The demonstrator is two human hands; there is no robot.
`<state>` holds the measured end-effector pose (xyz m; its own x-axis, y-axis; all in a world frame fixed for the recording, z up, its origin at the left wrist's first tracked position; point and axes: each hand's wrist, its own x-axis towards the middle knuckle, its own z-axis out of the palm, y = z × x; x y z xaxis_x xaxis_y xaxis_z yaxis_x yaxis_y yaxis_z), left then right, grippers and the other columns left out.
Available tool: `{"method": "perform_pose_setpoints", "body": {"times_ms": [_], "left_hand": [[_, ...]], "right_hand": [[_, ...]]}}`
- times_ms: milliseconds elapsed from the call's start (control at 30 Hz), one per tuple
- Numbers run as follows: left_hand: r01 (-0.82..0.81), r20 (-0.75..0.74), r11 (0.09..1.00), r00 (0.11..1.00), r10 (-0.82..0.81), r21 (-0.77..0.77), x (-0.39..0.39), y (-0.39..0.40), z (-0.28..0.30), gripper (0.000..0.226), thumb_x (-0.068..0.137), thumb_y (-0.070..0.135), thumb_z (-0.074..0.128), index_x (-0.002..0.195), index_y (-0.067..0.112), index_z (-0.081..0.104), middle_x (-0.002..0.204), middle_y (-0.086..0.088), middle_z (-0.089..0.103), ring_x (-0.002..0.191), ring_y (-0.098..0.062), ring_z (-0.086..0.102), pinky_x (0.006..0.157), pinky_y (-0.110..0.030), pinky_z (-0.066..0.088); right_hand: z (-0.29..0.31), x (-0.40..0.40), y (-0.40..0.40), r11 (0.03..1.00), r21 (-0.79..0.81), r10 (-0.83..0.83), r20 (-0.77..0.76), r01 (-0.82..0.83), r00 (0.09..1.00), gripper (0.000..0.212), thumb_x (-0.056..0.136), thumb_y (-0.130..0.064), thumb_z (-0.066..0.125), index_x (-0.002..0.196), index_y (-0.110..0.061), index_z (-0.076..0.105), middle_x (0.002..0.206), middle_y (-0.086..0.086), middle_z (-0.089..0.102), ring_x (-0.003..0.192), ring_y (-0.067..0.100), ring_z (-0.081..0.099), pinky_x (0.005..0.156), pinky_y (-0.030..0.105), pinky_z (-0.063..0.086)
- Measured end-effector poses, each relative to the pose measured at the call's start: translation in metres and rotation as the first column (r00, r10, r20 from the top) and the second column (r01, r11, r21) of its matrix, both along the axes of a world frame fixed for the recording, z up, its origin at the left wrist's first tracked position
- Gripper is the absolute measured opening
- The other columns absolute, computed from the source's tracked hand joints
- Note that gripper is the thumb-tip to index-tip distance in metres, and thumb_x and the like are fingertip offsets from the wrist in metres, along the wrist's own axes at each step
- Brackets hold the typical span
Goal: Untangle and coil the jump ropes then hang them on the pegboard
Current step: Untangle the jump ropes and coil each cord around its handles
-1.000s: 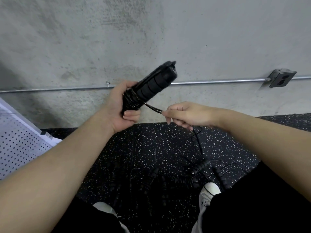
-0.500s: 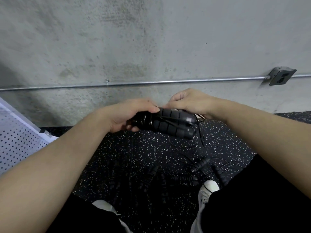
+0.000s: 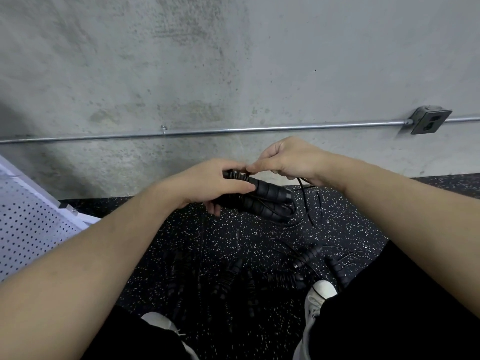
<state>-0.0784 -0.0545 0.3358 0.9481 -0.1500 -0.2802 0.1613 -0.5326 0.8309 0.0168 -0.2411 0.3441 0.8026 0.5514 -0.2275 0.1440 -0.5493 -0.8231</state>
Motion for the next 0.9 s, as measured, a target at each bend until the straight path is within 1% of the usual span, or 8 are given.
{"method": "perform_pose_setpoints", "body": {"times_ms": [100,233,300,367,500,633,733,900], "left_hand": [[-0.095,0.003,0.995,0.996,0.095,0.004,0.002,0.001,-0.004,0.024,0.097,0.034,0.068,0.12,0.034,0.065,0.099,-0.01,0.07,0.054,-0.027,0.069,0.049,-0.031,0.057],[-0.15,0.006,0.981,0.989,0.15,0.12,0.001,0.0,-0.013,0.025,0.097,0.037,0.067,0.122,0.037,0.063,0.108,-0.004,0.063,0.058,-0.025,0.073,0.061,-0.038,0.064],[-0.196,0.037,0.97,0.981,0.192,0.147,0.0,-0.003,-0.017,0.023,0.097,0.037,0.067,0.119,0.034,0.065,0.105,-0.002,0.063,0.064,-0.025,0.075,0.064,-0.042,0.065],[-0.254,0.064,0.959,0.967,0.247,0.126,0.001,-0.006,-0.02,0.016,0.097,0.036,0.067,0.112,0.031,0.066,0.103,-0.004,0.065,0.074,-0.027,0.075,0.063,-0.046,0.065],[-0.359,0.02,0.933,0.933,0.36,-0.009,0.004,-0.009,-0.019,0.014,0.1,0.034,0.064,0.106,0.023,0.058,0.101,-0.006,0.063,0.072,-0.025,0.071,0.06,-0.042,0.064],[-0.409,-0.007,0.901,0.911,0.413,-0.144,0.007,-0.01,-0.018,0.016,0.098,0.038,0.066,0.105,0.025,0.056,0.103,-0.008,0.067,0.07,-0.025,0.072,0.055,-0.037,0.061],[-0.448,-0.057,0.849,0.891,0.451,-0.28,0.008,-0.011,-0.019,0.023,0.098,0.038,0.065,0.11,0.022,0.054,0.1,-0.011,0.069,0.063,-0.028,0.07,0.053,-0.033,0.058],[-0.525,-0.165,0.681,0.837,0.521,-0.512,0.012,-0.005,-0.017,0.02,0.098,0.03,0.068,0.106,0.021,0.053,0.104,-0.013,0.068,0.064,-0.027,0.072,0.062,-0.044,0.063]], "right_hand": [[-0.001,0.0,0.0,1.0,0.018,0.021,-0.045,-0.021,0.999,0.018,0.083,-0.039,0.081,0.079,-0.023,0.073,0.05,-0.013,0.047,0.049,0.009,0.035,0.048,0.024,0.028],[-0.003,-0.004,0.001,0.974,-0.144,0.163,-0.093,-0.175,0.982,0.031,0.1,-0.049,0.054,0.095,-0.018,0.053,0.055,-0.01,0.049,0.048,0.011,0.039,0.047,0.022,0.035],[-0.006,-0.007,0.002,0.96,-0.157,0.196,-0.215,-0.232,0.957,0.041,0.106,-0.05,0.04,0.101,-0.012,0.054,0.054,-0.007,0.043,0.047,0.012,0.035,0.045,0.023,0.036],[-0.007,-0.008,0.002,0.951,-0.169,0.216,-0.232,-0.258,0.948,0.049,0.108,-0.049,0.034,0.107,-0.008,0.059,0.055,-0.006,0.042,0.047,0.012,0.033,0.046,0.025,0.035],[-0.003,-0.012,0.008,0.956,-0.143,0.244,-0.092,-0.255,0.965,0.037,0.109,-0.043,0.032,0.099,-0.018,0.057,0.057,-0.008,0.044,0.047,0.009,0.033,0.044,0.021,0.031],[-0.004,-0.014,0.012,0.975,-0.077,0.211,-0.002,-0.211,0.977,0.033,0.109,-0.039,0.036,0.097,-0.018,0.058,0.052,-0.012,0.047,0.044,0.006,0.036,0.043,0.02,0.032],[-0.003,-0.015,0.012,0.977,-0.016,0.213,-0.043,-0.214,0.976,0.035,0.109,-0.042,0.035,0.096,-0.018,0.057,0.053,-0.01,0.043,0.045,0.007,0.034,0.042,0.019,0.031],[-0.002,-0.011,0.012,0.985,0.099,0.155,-0.127,-0.143,0.98,0.032,0.109,-0.041,0.035,0.092,-0.018,0.05,0.056,-0.006,0.034,0.046,0.009,0.026,0.042,0.021,0.022]]}}
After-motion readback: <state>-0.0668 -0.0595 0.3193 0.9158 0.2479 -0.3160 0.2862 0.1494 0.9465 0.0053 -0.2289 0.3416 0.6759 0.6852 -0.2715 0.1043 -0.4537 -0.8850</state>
